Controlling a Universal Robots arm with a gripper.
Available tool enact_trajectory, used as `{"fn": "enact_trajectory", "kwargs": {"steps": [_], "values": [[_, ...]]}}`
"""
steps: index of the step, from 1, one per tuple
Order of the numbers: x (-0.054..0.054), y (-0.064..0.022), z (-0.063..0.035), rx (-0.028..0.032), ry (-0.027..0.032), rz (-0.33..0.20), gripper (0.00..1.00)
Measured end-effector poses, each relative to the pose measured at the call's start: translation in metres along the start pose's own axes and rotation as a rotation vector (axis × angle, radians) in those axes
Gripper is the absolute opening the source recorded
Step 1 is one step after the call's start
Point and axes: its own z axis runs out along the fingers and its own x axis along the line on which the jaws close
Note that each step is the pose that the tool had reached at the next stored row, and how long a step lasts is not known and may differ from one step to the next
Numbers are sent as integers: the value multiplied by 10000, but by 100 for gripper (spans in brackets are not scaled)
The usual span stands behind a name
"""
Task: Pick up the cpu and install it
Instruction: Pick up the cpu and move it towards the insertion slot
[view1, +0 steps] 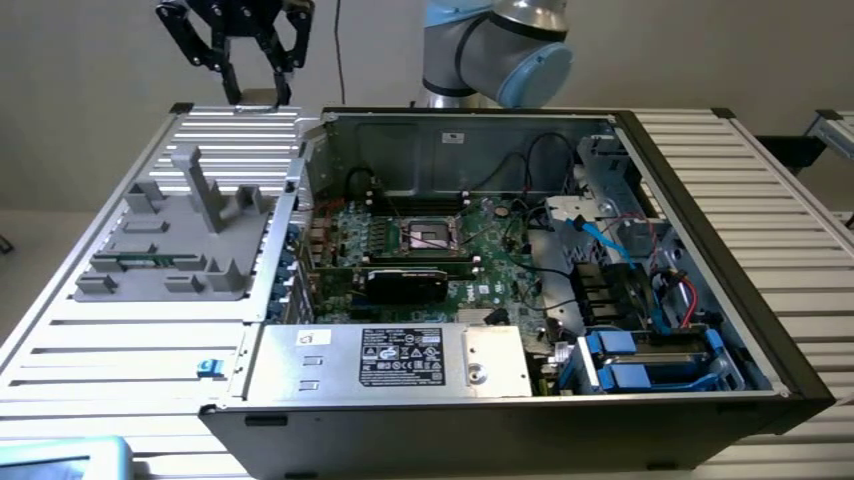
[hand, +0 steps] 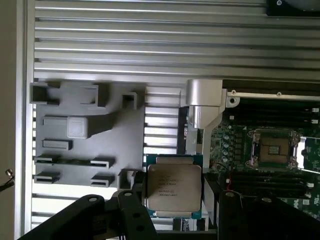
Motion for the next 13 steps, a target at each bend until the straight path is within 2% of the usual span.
{"fn": "enact_trajectory", "kwargs": {"steps": [13], "values": [[-588, -29, -20, -1, 1, 0, 55]]}}
